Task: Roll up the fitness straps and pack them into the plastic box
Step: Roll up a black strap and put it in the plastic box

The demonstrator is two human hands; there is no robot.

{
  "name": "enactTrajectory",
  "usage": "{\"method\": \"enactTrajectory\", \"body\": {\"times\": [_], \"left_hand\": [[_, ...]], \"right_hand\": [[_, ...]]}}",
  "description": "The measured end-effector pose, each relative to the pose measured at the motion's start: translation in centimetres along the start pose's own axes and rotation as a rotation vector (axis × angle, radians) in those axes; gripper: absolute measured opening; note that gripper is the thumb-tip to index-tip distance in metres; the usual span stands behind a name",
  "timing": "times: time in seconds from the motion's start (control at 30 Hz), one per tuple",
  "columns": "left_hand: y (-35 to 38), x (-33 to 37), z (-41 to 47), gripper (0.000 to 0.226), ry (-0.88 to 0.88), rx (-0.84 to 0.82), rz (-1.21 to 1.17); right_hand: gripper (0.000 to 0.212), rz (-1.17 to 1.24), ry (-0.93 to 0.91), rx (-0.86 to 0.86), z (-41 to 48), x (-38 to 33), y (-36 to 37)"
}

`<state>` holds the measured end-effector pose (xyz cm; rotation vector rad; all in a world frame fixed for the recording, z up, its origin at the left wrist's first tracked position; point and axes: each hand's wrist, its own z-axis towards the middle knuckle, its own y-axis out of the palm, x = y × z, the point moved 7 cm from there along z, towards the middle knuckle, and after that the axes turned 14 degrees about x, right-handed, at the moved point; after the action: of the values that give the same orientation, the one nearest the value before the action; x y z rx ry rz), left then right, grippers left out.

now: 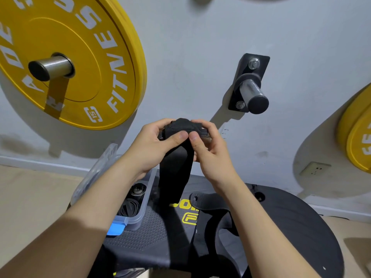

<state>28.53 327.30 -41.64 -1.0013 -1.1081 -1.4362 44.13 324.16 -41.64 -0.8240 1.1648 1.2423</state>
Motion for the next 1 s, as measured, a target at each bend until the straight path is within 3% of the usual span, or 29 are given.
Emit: {"method": "enactTrajectory", "body": {"times": [0.13,0.33,0.43,0.57,0.67,0.73,0.83,0.93,1.0], "left_hand": [[0.6,-0.1,0.5,0.037,0.017,-0.06,0.004],[1.0,-1.6,0.9,0.036,-0.207,-0.161,-0.127],[0.3,-2.4,1.4,0.036,-0.211,-0.095,-0.014],[0.0,-2.3,2.0,0.043,-0.174,-0.02,-0.045],[-0.1,-1.9,2.2,0.044,-0.127,0.039,-0.052],[-0.5,-1.9,2.3,0.035,-0.06,0.101,0.065],[-1.0,-1.8,2.4,0.031,0.017,0.174,0.169],[-1.0,-2.2,2.6,0.031,-0.017,0.17,0.137],[-1.5,-2.8,2.7,0.033,-0.087,0.189,0.081]], "right_hand": [[0.026,0.0,0.09,0.039,0.5,0.4,0.2],[0.022,-0.066,-0.102,0.003,1.4,0.1,-0.5],[0.027,-0.157,-0.136,-0.067,1.4,0.6,-0.4],[0.051,-0.157,0.006,-0.059,1.2,1.7,-0.4],[0.026,-0.322,0.128,-0.099,1.2,3.2,-0.3],[0.05,-0.326,0.178,-0.111,1.1,3.7,-0.4],[0.059,-0.354,0.111,-0.069,1.3,2.9,-0.2],[0.049,-0.342,0.148,-0.056,1.0,3.2,-0.1],[0.033,-0.271,0.312,-0.081,0.7,4.3,-0.4]]}}
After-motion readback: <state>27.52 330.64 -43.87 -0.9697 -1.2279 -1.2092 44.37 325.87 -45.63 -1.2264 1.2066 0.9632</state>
